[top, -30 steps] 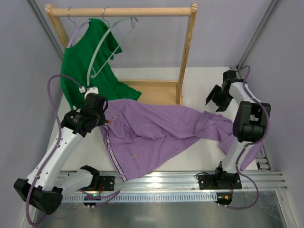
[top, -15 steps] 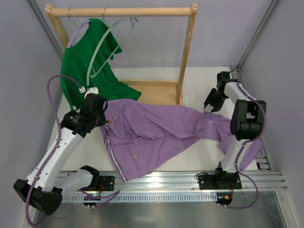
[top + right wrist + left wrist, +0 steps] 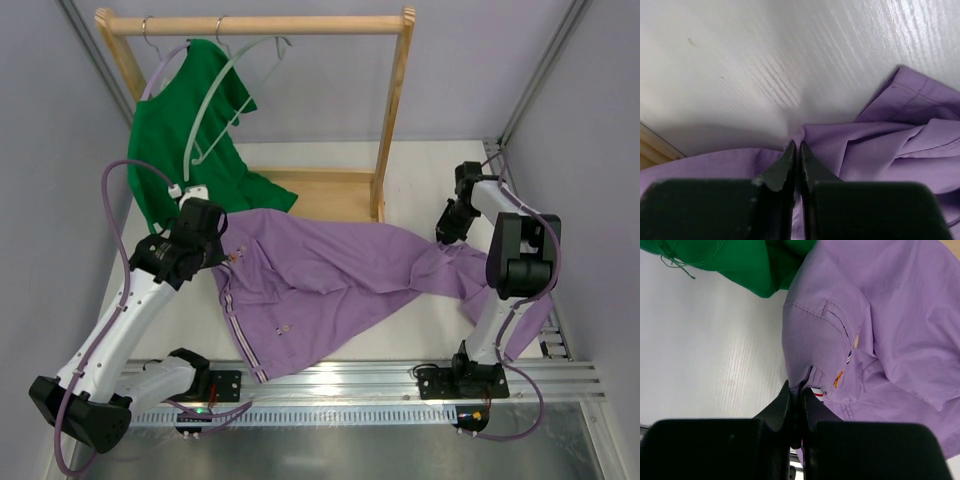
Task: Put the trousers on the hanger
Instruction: Fold the trousers
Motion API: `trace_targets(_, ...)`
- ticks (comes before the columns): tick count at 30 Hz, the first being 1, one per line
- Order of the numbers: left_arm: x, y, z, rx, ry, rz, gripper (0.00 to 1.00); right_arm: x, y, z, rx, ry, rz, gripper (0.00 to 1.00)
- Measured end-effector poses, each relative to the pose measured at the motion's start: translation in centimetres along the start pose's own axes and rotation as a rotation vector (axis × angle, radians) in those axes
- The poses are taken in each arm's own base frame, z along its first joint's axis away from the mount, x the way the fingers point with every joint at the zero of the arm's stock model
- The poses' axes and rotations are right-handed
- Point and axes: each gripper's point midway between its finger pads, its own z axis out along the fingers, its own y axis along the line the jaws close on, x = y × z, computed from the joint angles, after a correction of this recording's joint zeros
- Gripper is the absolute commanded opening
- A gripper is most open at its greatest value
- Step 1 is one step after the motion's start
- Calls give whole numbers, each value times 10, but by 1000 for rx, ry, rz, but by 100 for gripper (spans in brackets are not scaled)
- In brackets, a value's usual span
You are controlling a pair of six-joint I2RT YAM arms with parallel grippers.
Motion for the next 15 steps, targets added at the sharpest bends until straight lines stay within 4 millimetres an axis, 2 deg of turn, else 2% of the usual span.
trace_targets(3, 0, 0, 0, 0, 0, 0, 0, -11, 3, -14, 2, -31, -1, 4)
trace_targets(7, 0, 0, 0, -3, 0, 0, 0, -54, 17, -55, -9, -173, -7, 4)
trace_targets(11, 0, 3, 0, -19, -3, 1, 0, -101, 32, -124, -50, -389, -8, 4)
trace_targets(13, 0, 7, 1, -38, -4, 3, 0, -114, 35, -162, -71, -497, -2, 4)
trace_targets(15, 0, 9, 1, -52, -4, 1, 0, -116, 29, -194, -69, -589, 16, 4)
